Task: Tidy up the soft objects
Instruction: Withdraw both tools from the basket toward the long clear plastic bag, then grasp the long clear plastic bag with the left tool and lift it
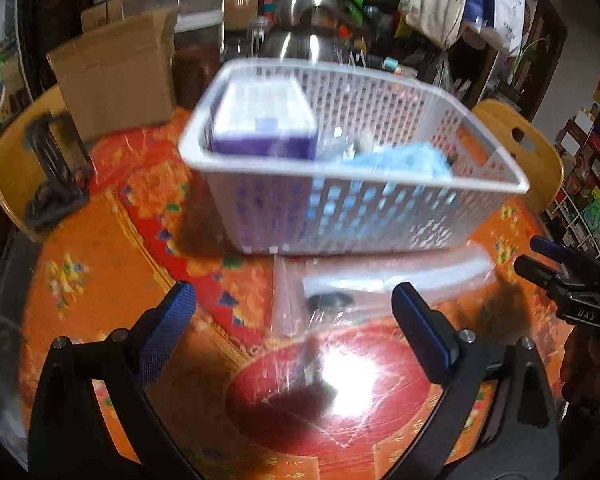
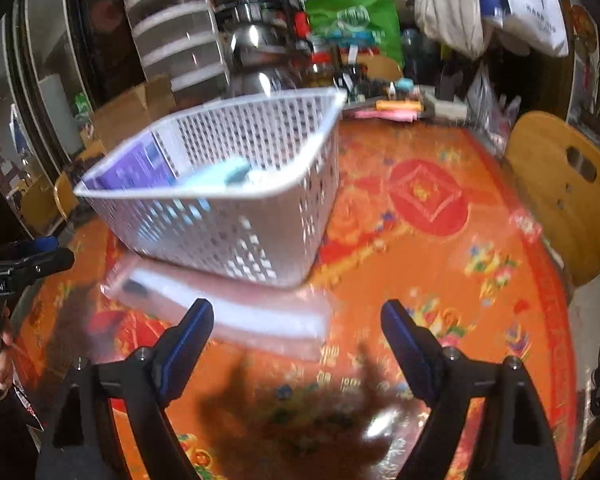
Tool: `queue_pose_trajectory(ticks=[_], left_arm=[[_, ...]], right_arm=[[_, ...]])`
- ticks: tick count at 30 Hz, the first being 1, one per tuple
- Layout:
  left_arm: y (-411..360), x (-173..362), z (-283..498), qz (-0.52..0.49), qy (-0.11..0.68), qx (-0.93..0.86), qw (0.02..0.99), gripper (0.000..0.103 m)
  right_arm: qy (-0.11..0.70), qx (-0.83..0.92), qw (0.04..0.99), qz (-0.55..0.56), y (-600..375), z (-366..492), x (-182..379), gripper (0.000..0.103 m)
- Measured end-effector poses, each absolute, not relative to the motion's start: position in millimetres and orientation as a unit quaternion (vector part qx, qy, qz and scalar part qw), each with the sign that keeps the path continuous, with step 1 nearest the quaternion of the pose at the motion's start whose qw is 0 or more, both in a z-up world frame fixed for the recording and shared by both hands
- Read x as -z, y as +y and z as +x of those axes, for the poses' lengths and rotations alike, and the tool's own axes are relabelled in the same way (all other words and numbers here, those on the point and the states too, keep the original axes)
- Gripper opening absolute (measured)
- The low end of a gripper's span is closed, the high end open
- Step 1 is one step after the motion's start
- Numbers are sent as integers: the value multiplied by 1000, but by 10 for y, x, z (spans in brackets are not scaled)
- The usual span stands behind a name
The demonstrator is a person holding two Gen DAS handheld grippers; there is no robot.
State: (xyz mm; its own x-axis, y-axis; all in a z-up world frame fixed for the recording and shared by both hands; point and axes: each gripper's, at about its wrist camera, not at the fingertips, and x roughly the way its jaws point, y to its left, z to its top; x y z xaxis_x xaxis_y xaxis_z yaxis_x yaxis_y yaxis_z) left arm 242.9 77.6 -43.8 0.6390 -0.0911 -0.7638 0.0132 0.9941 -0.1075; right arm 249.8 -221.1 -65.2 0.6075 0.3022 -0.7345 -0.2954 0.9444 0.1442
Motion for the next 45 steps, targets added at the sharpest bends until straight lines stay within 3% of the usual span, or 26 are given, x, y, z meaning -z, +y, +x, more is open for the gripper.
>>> queue_pose_trajectory(ticks=[10,26,36,38,40,45], left_arm=[[797,1166,2817,-53,484,29,873,97],[544,1403,3022,-37,490,51,869,94],[330,1414,3021,-5,471,52,881,48],[268,1404,3015,-2,468,59,882,43],[212,1381,2967,0,466,64,883,38],[165,1336,2866,-5,462,71,884,31]], right_arm=[[443,-172,880,-2,-2134,2598,1054,86],[453,-179,872,-35,-1915,2766,1210,73],[446,-175,877,-43,-1938,2735,1200,48],[446,-177,876,-43,-1943,2724,1196,41],[447,-188,874,-40,-1939,2701,1191,24],[442,-191,875,-45,-1896,2635,1183,17]])
